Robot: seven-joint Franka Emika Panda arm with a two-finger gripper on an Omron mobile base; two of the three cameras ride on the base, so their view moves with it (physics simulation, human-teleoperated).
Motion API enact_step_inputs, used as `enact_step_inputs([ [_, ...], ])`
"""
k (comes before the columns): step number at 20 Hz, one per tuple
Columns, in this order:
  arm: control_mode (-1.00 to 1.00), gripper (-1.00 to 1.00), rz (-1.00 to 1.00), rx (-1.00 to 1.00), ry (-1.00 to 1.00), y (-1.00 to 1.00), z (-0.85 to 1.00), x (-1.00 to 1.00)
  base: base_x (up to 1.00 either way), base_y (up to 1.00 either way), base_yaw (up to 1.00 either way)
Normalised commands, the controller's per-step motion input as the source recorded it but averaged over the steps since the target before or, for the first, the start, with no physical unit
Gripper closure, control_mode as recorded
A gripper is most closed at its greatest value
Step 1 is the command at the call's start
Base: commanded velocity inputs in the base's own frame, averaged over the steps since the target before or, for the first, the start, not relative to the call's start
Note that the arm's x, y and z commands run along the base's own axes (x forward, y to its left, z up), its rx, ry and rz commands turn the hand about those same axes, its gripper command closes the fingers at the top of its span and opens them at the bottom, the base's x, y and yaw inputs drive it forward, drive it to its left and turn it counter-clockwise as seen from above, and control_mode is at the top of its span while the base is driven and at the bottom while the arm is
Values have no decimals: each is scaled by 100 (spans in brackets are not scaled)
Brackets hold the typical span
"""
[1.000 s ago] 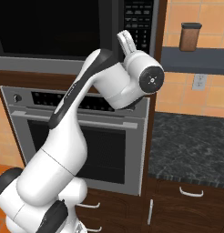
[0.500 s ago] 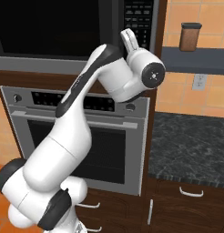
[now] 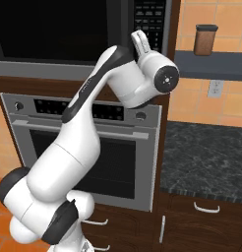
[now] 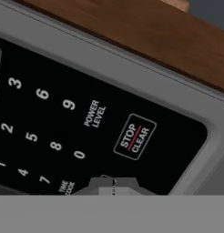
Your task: Open the microwave, place the bowl with waffle inside the microwave, then close the microwave door and turn it on.
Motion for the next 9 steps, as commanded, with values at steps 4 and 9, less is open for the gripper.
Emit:
enact_step_inputs([
  [4, -100, 100, 0, 0, 0, 1, 0, 32, 0, 0, 0],
  [9, -100, 100, -2, 0, 0, 14, 0, 5, 0, 0, 0],
])
